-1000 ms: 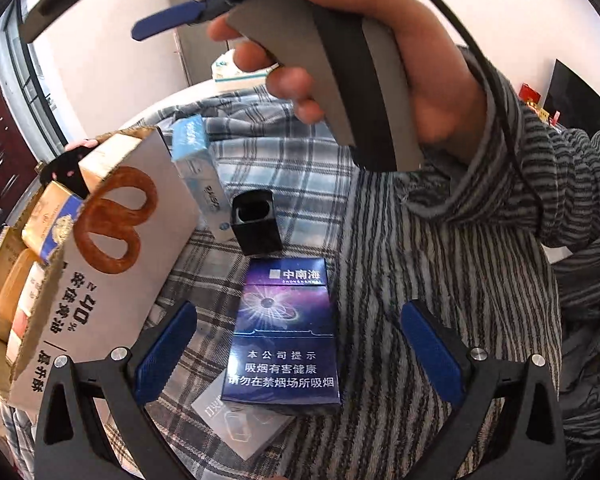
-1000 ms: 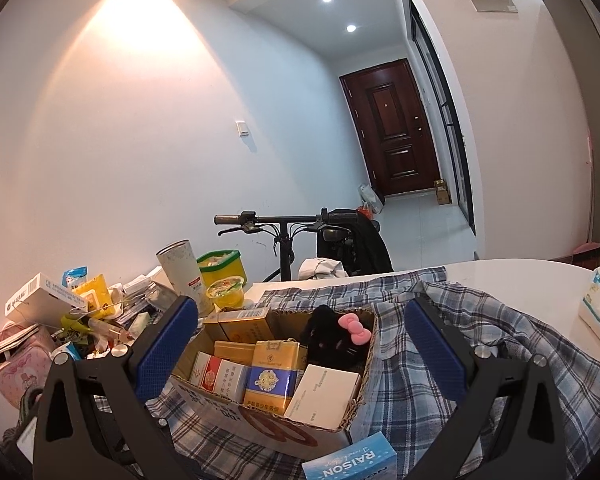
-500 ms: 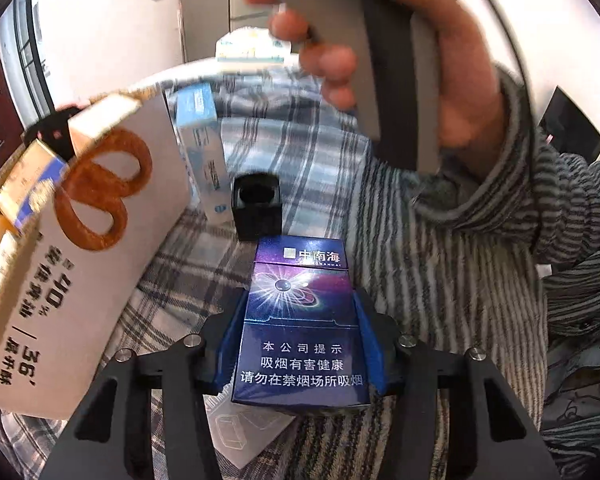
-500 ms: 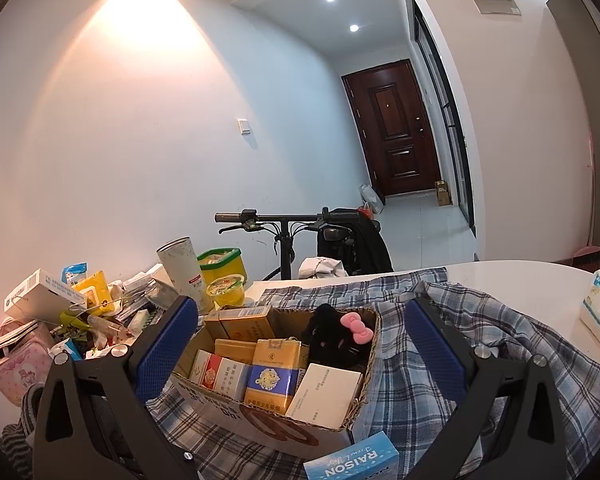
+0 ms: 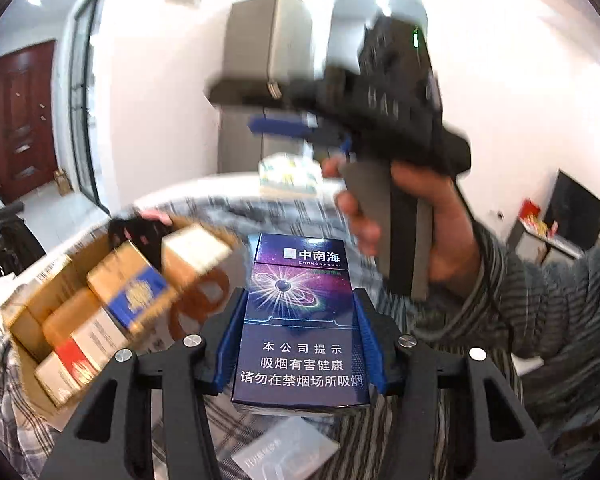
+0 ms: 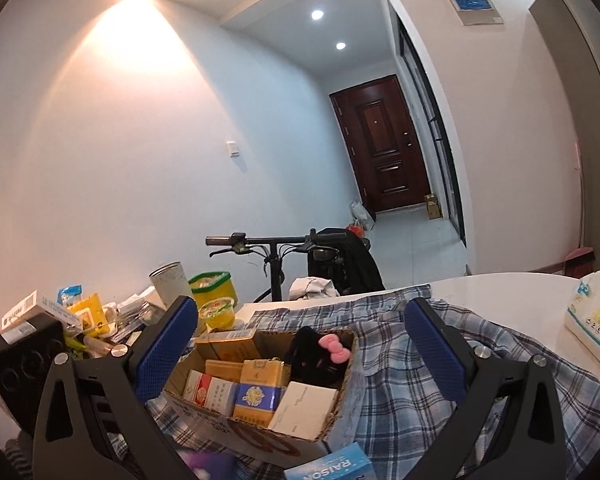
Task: Organize objects
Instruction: 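Grasp the purple Zhongnanhai pack with the left gripper while the right grasps the blue RAISON box, then lower the purple pack into the box with the left gripper while the right carries the RAISON box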
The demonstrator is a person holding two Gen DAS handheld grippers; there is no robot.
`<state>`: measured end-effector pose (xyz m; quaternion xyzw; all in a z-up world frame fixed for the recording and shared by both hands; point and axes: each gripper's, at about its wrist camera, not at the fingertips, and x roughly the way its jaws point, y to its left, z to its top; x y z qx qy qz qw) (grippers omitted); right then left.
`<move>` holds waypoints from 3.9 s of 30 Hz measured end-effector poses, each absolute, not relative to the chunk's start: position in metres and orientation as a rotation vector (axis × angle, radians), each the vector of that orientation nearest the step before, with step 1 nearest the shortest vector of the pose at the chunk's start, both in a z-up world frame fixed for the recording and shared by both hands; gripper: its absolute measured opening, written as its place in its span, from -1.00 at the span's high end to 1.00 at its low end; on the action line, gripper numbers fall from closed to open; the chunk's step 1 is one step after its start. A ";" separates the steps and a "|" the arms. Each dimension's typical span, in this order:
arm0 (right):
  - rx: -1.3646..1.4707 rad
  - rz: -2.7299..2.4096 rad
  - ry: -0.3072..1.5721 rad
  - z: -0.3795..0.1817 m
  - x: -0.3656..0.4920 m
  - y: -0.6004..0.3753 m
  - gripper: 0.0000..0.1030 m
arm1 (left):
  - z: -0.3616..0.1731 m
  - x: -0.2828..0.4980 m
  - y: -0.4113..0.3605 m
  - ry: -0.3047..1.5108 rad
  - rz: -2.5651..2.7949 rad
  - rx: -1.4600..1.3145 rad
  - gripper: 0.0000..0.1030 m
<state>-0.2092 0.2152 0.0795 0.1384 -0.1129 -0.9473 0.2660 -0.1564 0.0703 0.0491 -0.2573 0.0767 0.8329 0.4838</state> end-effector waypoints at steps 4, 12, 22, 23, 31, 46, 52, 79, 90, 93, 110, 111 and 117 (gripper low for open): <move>0.373 -2.581 -0.274 0.084 -0.213 0.226 -1.00 | 0.057 -0.163 0.055 0.088 2.110 -0.577 -0.05; 0.485 -2.557 -0.213 0.079 -0.227 0.242 -1.00 | 0.068 -0.170 0.013 -0.072 2.289 -0.536 -0.05; 0.776 -2.366 0.192 0.050 -0.234 0.202 -1.00 | 0.082 -0.168 -0.014 -0.168 2.438 -0.462 -0.05; 0.807 -2.338 0.232 0.045 -0.233 0.198 -1.00 | 0.081 -0.170 -0.015 -0.169 2.444 -0.469 -0.05; 0.984 -2.206 0.393 0.009 -0.230 0.181 -1.00 | 0.079 -0.173 -0.003 -0.140 2.467 -0.484 -0.05; 0.976 -2.295 0.317 0.016 -0.241 0.203 -0.08 | 0.079 -0.175 -0.003 -0.148 2.514 -0.493 -0.05; 0.957 -2.426 0.251 0.026 -0.249 0.222 -0.08 | 0.076 -0.178 -0.004 -0.133 2.599 -0.495 -0.05; 0.753 -2.569 -0.176 0.032 -0.272 0.239 -0.08 | 0.070 -0.196 -0.064 -0.451 2.893 -0.483 -0.05; 0.804 -2.497 -0.078 0.034 -0.262 0.228 -0.07 | 0.067 -0.200 -0.063 -0.444 2.878 -0.501 -0.05; 0.812 -2.437 -0.100 0.035 -0.260 0.226 -0.07 | 0.066 -0.200 -0.062 -0.442 2.872 -0.501 -0.05; 0.537 -2.678 0.017 0.090 -0.236 0.229 -0.07 | 0.065 -0.197 -0.032 -0.223 2.932 -0.537 -0.05; 0.537 -2.656 0.011 0.096 -0.240 0.224 -0.07 | 0.066 -0.196 -0.031 -0.229 2.924 -0.529 -0.05; 0.500 -2.565 -0.079 0.142 -0.271 0.177 -0.07 | 0.070 -0.194 -0.031 -0.245 2.909 -0.538 -0.05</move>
